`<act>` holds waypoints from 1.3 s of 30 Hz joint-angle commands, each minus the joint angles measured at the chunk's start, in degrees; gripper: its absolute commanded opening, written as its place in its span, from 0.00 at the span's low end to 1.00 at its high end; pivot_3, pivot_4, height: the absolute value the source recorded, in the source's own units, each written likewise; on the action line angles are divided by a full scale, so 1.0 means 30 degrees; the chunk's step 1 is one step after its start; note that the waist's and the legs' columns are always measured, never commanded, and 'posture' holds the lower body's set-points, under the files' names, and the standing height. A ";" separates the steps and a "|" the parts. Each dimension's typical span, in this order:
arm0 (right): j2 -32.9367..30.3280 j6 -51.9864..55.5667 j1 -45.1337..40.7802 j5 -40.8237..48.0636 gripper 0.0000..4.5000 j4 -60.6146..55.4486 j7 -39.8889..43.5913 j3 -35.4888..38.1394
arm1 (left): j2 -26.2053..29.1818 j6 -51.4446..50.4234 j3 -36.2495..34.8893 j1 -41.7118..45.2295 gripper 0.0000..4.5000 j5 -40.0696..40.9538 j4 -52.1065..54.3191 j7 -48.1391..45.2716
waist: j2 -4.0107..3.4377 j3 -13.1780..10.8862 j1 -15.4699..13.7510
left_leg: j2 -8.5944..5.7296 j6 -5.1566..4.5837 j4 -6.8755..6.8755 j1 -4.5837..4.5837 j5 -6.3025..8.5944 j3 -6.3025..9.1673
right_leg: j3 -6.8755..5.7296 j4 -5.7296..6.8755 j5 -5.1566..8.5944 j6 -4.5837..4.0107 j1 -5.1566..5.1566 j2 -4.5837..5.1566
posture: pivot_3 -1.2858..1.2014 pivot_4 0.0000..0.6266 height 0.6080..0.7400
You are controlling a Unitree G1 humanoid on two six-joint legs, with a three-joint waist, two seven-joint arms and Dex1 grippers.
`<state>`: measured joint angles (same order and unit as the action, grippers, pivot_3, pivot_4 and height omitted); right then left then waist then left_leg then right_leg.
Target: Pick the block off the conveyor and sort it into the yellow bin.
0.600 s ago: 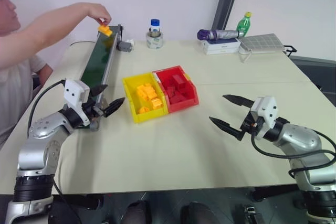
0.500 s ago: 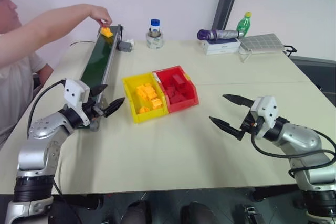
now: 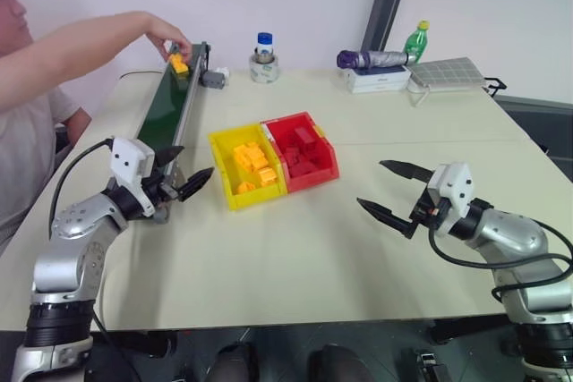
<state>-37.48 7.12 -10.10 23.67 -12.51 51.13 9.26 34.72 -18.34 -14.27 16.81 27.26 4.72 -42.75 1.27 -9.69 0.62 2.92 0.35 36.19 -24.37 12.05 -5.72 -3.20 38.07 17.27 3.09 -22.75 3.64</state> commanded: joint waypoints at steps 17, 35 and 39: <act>0.0045 -0.0532 -0.0675 0.0047 1.00 0.0068 0.0348 -0.0078 | -0.0649 0.1677 -0.2311 -0.2011 0.99 0.0840 0.2461 0.0824 | 0.0000 0.0000 0.0026 | 0.0007 0.0000 -0.0002 0.0002 0.0000 0.0001 | 0.0002 0.0000 0.0000 -0.0001 -0.0001 0.0001 | 0.52 0.24 1.00; 0.0152 -0.0809 -0.1062 0.0046 1.00 0.0581 0.0583 -0.0338 | -0.5173 0.6817 -0.4131 -0.8502 0.99 -0.3345 0.5915 0.7231 | 0.0003 0.0003 -0.0057 | 0.0013 -0.0010 0.0000 0.0008 0.0011 0.0002 | -0.0001 -0.0013 0.0042 -0.0082 0.0011 0.0036 | 0.52 0.24 1.00; 0.0133 -0.0762 -0.1103 0.0058 1.00 0.0547 0.0575 -0.0355 | -0.5237 0.6551 -0.3644 -0.8507 0.99 -0.3071 0.6160 0.7481 | 0.0003 0.0003 -0.0006 | 0.0011 -0.0013 0.0012 0.0007 0.0010 -0.0009 | 0.0009 -0.0018 0.0040 -0.0083 0.0019 0.0037 | 0.52 0.24 1.00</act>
<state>-37.15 5.75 -12.45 23.28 -10.24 52.74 7.44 18.96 1.37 -25.39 -8.81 17.56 20.50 -20.90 1.28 -9.69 0.61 2.95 0.31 36.22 -24.35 12.08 -5.76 -3.18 38.01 17.39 2.84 -22.69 3.75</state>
